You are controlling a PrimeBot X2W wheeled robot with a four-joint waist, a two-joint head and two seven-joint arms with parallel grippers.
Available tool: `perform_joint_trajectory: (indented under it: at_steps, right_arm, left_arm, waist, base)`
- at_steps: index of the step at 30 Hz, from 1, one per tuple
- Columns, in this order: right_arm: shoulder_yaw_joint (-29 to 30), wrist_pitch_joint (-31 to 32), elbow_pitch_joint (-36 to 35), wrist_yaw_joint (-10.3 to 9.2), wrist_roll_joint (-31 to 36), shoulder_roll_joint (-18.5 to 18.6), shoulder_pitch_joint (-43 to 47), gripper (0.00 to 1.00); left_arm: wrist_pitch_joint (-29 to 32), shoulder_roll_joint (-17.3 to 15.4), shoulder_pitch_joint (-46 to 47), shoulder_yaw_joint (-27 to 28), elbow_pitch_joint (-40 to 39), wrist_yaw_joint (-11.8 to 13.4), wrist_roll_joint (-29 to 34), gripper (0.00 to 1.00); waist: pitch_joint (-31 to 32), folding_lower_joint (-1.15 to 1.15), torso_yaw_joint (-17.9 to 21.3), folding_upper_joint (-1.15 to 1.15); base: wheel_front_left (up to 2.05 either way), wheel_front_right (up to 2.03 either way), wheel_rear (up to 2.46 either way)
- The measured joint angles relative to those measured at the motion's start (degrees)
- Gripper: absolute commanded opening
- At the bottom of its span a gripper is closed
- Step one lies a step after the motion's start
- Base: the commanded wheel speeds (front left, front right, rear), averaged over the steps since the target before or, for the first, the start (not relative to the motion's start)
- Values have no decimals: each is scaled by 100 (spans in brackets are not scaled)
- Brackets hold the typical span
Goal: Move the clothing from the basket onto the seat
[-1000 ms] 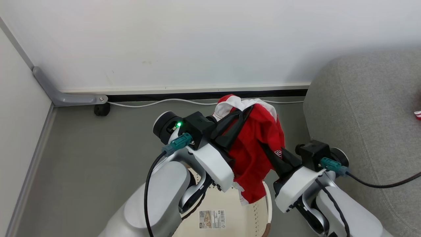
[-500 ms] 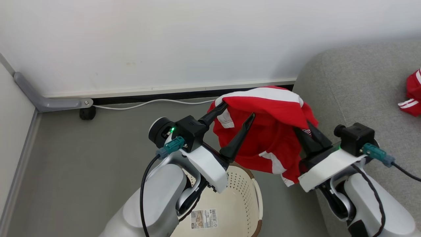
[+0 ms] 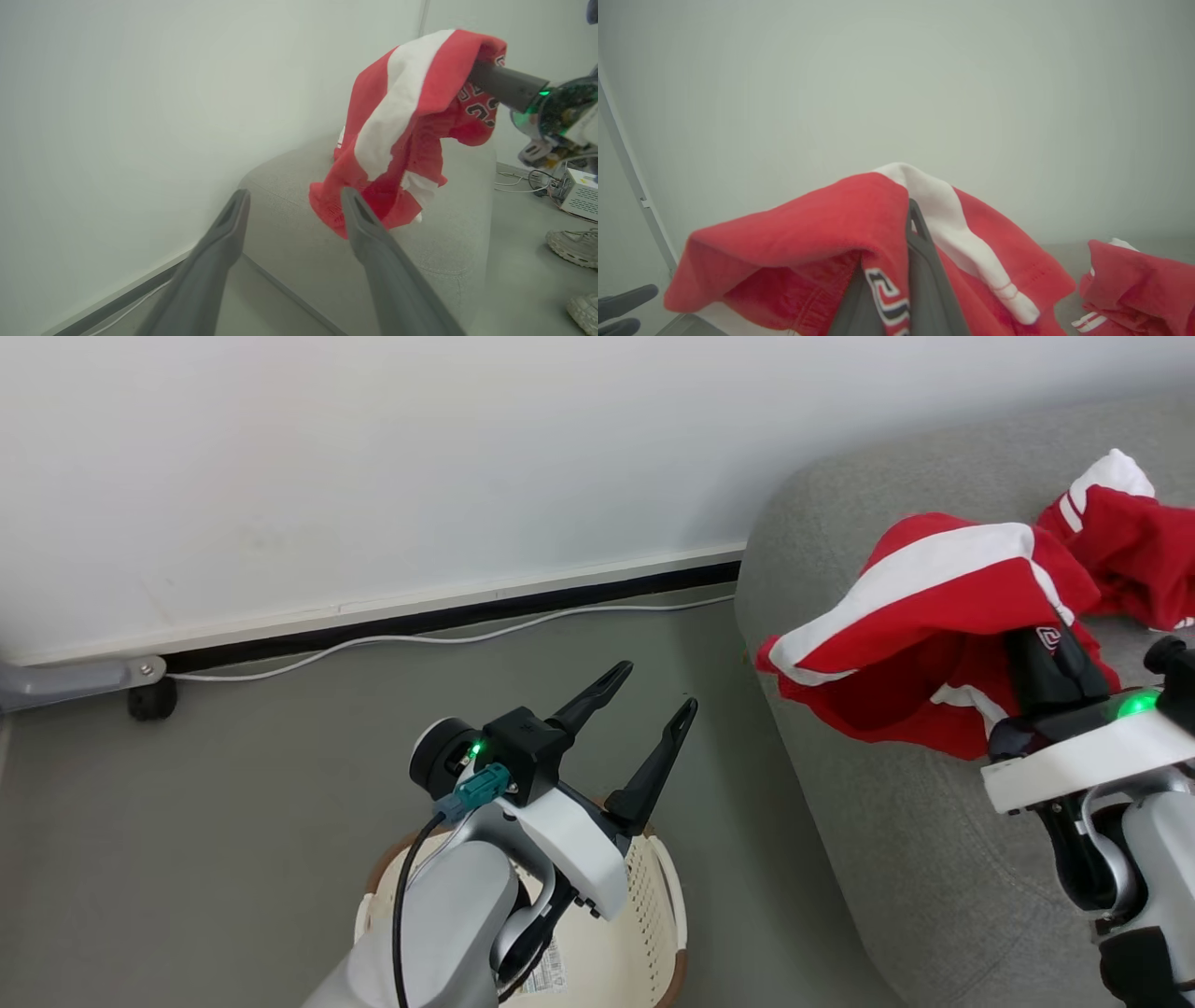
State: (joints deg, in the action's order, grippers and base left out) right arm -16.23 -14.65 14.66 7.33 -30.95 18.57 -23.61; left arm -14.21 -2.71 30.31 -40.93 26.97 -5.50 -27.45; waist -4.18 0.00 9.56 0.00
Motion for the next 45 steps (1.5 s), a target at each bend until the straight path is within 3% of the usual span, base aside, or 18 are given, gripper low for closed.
perform_joint_trajectory:
  at_steps: [9, 24, 32, 45]
  right_arm:
    - [628, 0, -243, 0, -80, 108, 214, 0]
    - [1092, 0, -315, 0, -194, 199, 518, 0]
    - [1602, 0, -346, 0, -230, 668, 417, 0]
    - [2331, -1, 36, 0, -409, 1749, -1229, 0]
  left_arm:
    - [-19, 4, -315, 93, 99, -34, -41, 100]
    - [-20, 8, -537, 167, -133, -119, -62, 100]
    - [-27, 3, -520, -143, -250, -120, -85, 100]
    - [-27, -30, 495, -1150, -196, 420, -361, 100]
  waist:
    - [15, 0, 612, 0]
    - [28, 0, 1564, 0]
    - [-315, 0, 1619, 0]
    - [-1647, 0, 1420, 0]
  base:
    - [0, 0, 0]
    - [0, 0, 0]
    - [0, 0, 0]
    - [0, 0, 0]
